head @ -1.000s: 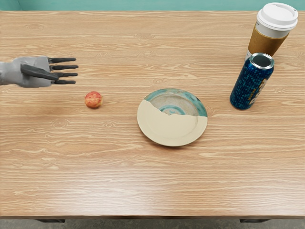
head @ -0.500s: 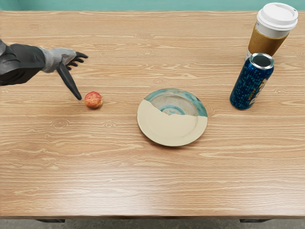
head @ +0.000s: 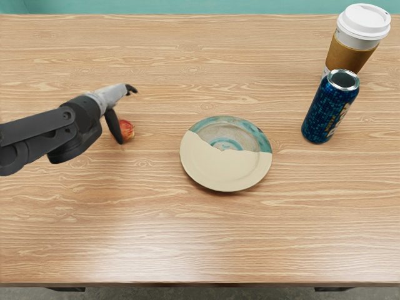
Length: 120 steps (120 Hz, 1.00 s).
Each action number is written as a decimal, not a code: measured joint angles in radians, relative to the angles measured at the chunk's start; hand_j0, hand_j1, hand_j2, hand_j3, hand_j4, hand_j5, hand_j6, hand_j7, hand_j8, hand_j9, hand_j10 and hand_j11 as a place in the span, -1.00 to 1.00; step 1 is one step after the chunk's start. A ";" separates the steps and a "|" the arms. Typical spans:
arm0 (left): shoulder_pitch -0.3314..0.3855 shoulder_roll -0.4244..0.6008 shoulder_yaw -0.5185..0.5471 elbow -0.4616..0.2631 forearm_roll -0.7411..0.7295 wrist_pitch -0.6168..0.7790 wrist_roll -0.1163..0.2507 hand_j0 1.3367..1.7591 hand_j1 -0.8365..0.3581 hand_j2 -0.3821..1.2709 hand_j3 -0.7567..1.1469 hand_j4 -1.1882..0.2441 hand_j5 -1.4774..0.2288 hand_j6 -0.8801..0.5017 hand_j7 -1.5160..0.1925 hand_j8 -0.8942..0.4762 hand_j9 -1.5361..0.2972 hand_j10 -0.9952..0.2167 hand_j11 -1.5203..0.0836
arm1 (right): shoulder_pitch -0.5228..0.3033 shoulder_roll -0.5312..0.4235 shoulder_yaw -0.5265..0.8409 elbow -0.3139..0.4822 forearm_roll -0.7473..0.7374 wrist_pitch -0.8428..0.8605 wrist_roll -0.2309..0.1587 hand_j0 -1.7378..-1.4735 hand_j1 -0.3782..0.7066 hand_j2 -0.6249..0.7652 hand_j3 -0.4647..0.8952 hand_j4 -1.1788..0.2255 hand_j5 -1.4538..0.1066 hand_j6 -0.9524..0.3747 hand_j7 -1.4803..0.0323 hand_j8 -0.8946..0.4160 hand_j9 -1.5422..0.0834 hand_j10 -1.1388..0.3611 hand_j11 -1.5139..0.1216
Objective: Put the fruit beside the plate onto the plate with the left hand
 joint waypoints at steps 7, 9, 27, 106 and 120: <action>0.022 -0.013 0.010 0.002 0.011 0.017 0.000 0.52 0.58 -0.49 -0.20 0.37 0.42 -0.03 0.47 0.00 0.39 0.30 0.57 | 0.000 0.000 0.000 0.000 0.000 0.000 0.000 -0.40 -0.92 -0.10 -0.32 0.66 0.84 0.42 0.94 0.35 0.88 0.50 0.83; 0.024 -0.014 0.012 0.002 0.013 0.020 0.000 0.52 0.57 -0.48 -0.20 0.36 0.41 -0.04 0.45 -0.01 0.38 0.29 0.56 | 0.000 0.000 0.000 0.000 0.000 0.000 0.000 -0.40 -0.92 -0.10 -0.32 0.66 0.84 0.42 0.94 0.35 0.88 0.50 0.83; 0.035 -0.015 0.024 0.005 0.022 0.032 0.000 0.52 0.39 -0.46 -0.20 0.24 0.27 -0.17 0.32 -0.14 0.25 0.14 0.41 | 0.000 0.000 0.000 0.000 0.000 0.000 0.000 -0.40 -0.92 -0.10 -0.32 0.66 0.84 0.42 0.94 0.35 0.88 0.50 0.83; 0.056 -0.032 0.036 0.007 0.027 0.036 0.000 0.51 -0.07 -0.13 -0.20 -0.26 -0.11 -0.52 -0.11 -0.38 -0.19 -0.29 -0.11 | 0.000 0.000 0.001 0.000 0.000 0.000 0.000 -0.40 -0.92 -0.10 -0.32 0.66 0.84 0.42 0.94 0.35 0.88 0.50 0.83; 0.061 -0.032 0.036 0.007 0.025 0.035 0.000 0.50 -0.04 -0.11 -0.20 -0.30 -0.15 -0.52 -0.16 -0.43 -0.22 -0.34 -0.16 | 0.000 0.000 0.001 0.000 0.000 0.000 0.000 -0.40 -0.92 -0.10 -0.32 0.66 0.84 0.42 0.94 0.35 0.88 0.50 0.83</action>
